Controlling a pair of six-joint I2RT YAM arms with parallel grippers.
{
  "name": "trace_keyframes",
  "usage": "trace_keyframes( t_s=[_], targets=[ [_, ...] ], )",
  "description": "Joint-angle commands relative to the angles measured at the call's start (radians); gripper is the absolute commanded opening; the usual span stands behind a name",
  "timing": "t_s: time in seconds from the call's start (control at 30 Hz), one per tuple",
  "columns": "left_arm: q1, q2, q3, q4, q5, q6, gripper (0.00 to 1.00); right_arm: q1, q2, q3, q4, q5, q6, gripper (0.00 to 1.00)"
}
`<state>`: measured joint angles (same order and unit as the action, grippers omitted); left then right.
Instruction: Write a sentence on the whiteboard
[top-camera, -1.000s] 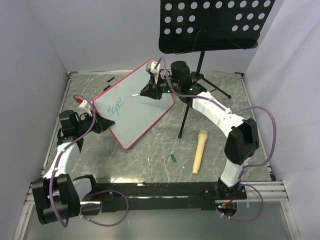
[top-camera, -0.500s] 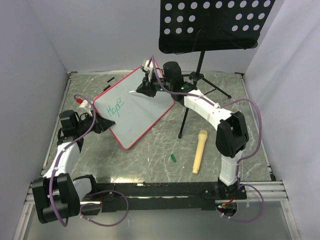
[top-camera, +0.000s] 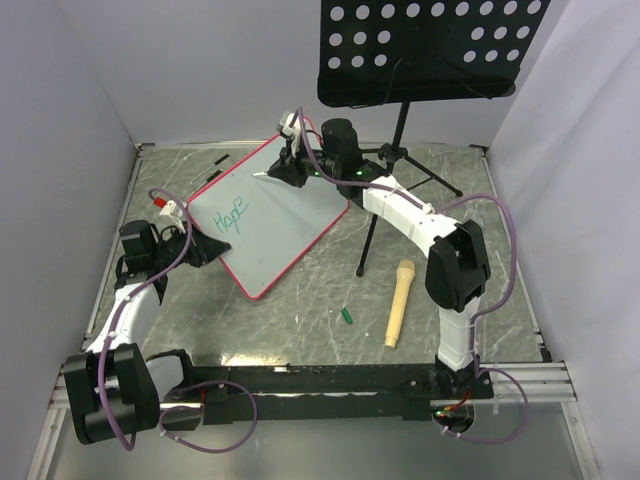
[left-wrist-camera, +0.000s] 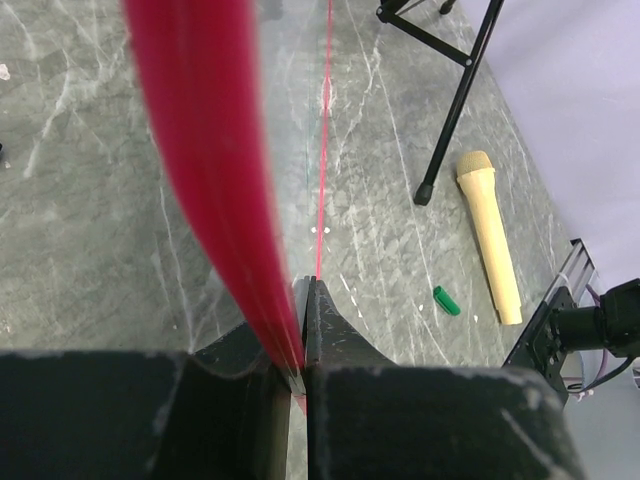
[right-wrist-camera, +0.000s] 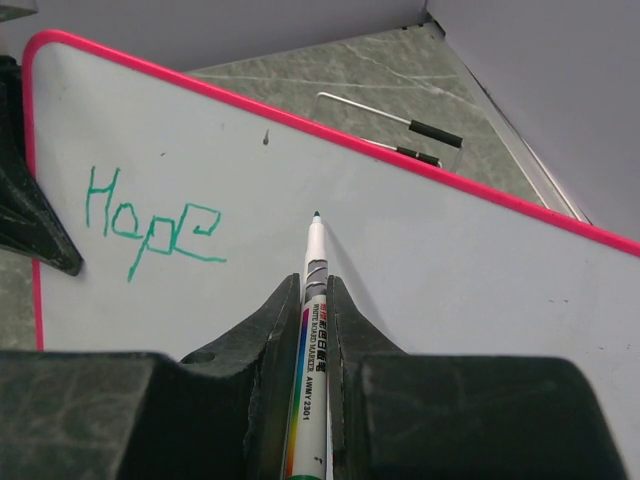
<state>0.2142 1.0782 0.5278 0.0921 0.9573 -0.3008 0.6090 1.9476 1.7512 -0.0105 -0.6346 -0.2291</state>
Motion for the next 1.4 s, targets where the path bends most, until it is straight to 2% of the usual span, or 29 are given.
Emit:
trace_keyframes(
  t_s=[0.0,0.6,1.37],
  targets=[
    [-0.006,-0.001,0.044,0.046,0.006,0.049,0.01,0.009,0.028,0.054,0.018,0.01,-0.012,0.0],
    [-0.006,-0.003,0.046,0.038,-0.006,0.054,0.01,0.021,0.014,0.018,0.015,-0.043,-0.03,0.0],
    [-0.004,-0.011,0.047,0.031,-0.026,0.058,0.01,0.021,-0.133,-0.208,0.038,-0.062,-0.059,0.0]
  ],
)
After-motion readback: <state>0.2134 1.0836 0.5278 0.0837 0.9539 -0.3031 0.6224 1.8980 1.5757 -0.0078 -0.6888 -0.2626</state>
